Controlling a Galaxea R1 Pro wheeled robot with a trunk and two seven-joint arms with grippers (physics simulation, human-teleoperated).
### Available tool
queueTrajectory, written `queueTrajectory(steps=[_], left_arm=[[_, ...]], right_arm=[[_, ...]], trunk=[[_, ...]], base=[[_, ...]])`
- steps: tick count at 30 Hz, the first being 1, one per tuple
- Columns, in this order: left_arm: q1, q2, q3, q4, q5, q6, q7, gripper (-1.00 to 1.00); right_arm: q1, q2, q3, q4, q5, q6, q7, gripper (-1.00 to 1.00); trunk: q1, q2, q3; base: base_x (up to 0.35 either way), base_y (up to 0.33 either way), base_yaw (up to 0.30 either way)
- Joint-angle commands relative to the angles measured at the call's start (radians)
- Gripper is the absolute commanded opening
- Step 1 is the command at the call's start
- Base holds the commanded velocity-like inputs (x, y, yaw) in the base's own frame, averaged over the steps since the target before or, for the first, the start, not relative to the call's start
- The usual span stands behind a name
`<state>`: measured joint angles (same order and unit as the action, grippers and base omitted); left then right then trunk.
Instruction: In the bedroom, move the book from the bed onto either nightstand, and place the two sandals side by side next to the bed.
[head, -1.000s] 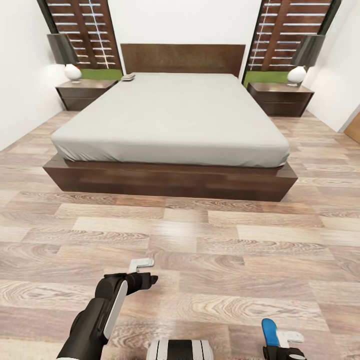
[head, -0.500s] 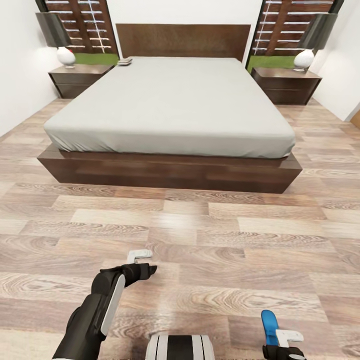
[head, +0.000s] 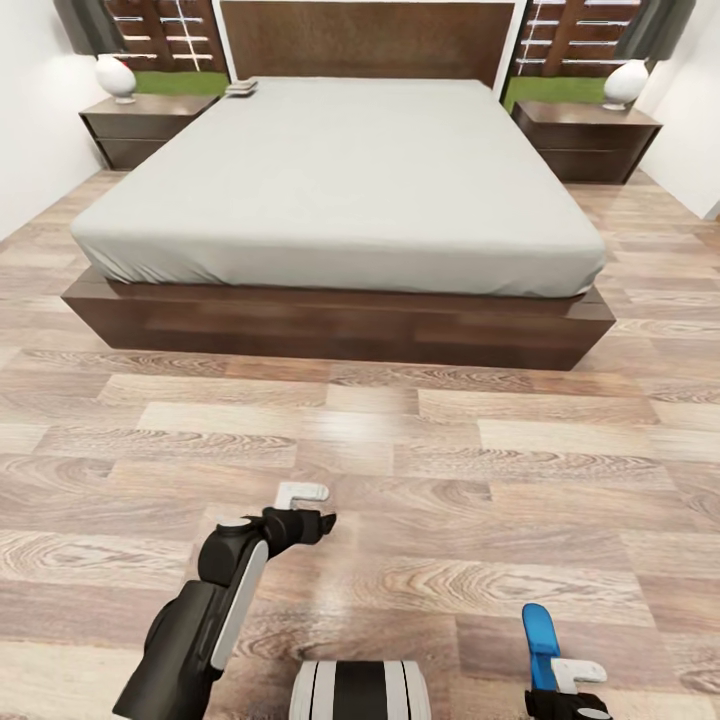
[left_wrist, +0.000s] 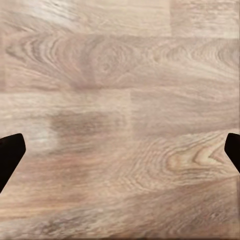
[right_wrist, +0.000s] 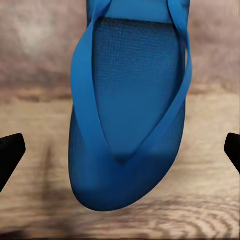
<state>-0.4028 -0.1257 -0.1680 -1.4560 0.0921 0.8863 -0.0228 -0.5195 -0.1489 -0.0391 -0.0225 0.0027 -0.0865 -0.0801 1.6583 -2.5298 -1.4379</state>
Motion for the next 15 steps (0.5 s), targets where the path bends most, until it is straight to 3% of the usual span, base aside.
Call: queueTrajectory(steps=[1, 9, 15], left_arm=[[0.0, 0.0, -0.004, 0.0, 0.008, 0.005, 0.004, 1.0], [-0.001, 0.0, -0.011, 0.003, 0.009, 0.005, 0.006, 1.0], [-0.001, 0.0, -0.011, 0.005, 0.009, 0.005, 0.006, 1.0]], right_arm=[[-0.001, 0.0, -0.004, 0.001, 0.0, -0.004, -0.001, 1.0], [-0.001, 0.002, -0.003, -0.008, 0.0, -0.015, -0.001, 1.0], [-0.001, 0.004, -0.002, -0.009, 0.0, -0.069, -0.001, 1.0]], trunk=[[0.0, -0.001, -0.005], [0.004, -0.002, -0.036], [0.007, -0.004, -0.059]], base=[[0.0, 0.0, 0.0], [0.0, 0.0, 0.0], [0.0, 0.0, 0.0]])
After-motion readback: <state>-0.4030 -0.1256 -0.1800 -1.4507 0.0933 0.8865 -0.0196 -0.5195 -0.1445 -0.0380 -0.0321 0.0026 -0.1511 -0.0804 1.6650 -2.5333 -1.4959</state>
